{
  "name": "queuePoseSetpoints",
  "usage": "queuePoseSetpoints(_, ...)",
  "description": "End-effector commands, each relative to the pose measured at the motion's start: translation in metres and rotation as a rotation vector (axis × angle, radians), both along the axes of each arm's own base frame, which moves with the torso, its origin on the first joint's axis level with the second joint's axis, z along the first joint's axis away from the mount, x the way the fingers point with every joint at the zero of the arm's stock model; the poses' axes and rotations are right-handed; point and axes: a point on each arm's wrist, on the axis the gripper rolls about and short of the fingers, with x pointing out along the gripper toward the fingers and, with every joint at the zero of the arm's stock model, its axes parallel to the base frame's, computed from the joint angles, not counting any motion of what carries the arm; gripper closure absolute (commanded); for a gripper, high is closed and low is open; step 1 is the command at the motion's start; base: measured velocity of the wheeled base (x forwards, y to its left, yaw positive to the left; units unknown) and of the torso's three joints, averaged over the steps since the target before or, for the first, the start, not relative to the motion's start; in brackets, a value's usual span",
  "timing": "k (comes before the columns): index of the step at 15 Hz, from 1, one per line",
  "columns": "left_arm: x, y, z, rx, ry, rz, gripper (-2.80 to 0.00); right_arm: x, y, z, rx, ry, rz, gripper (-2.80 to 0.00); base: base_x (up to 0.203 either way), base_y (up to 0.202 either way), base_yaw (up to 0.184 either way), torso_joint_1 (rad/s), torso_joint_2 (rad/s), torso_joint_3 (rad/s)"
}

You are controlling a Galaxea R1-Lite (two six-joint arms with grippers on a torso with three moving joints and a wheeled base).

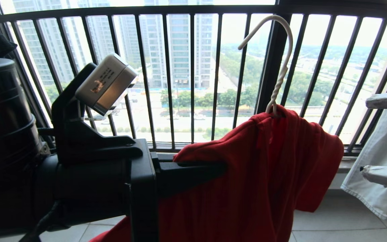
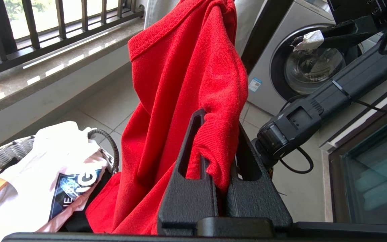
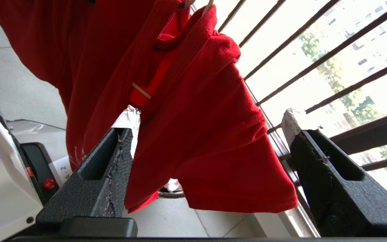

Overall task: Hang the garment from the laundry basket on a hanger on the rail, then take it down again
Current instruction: Hang the clothes rack on the clothesline

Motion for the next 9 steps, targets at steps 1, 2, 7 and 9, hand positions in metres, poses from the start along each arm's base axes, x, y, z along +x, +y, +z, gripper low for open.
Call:
queuePoseSetpoints(1,-0.004,0.004,0.005,-0.008,-0.009,-0.005,0.0,0.012,0.016,-0.004,-0.026,0.048,0.066,-2.8,0.0,0.0,0.0,0.0,0.0,0.0)
queuePoseSetpoints(2,-0.008,0.007,0.007,-0.014,-0.013,-0.014,0.0,0.016,0.022,-0.006,-0.032,0.066,0.09,-2.8,0.0,0.0,0.0,0.0,0.0,0.0)
queuePoseSetpoints(7,-0.025,0.017,0.018,-0.057,-0.046,-0.049,0.0,0.036,0.035,-0.002,0.009,0.088,0.198,-2.8,0.0,0.0,0.0,0.0,0.0,0.0)
queuePoseSetpoints(9,-0.03,0.02,0.018,-0.042,-0.035,-0.066,0.0,0.044,0.036,0.002,0.01,0.061,0.209,-2.8,0.0,0.0,0.0,0.0,0.0,0.0)
